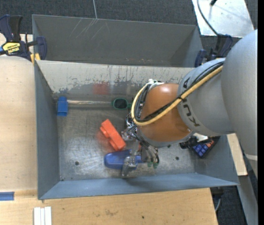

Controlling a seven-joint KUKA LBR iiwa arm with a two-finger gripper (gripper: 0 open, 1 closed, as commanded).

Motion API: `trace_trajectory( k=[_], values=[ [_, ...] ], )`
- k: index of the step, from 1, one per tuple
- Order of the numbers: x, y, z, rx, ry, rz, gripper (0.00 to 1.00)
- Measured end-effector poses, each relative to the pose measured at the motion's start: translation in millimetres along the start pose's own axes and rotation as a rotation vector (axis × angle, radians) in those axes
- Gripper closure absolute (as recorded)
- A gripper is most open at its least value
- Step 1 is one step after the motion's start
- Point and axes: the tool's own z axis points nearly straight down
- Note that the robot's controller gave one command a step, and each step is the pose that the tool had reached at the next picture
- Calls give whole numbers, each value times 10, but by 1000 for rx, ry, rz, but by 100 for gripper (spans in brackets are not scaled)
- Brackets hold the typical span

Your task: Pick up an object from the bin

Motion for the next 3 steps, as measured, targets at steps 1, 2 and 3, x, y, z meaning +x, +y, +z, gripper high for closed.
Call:
trace_trajectory(
  k=[1,2,3],
  values=[
    [-44,-9,8,1,7,-20,0],
    [-49,1,-36,-4,-4,1,100],
    [-49,1,-36,-4,-4,1,100]
  ],
)
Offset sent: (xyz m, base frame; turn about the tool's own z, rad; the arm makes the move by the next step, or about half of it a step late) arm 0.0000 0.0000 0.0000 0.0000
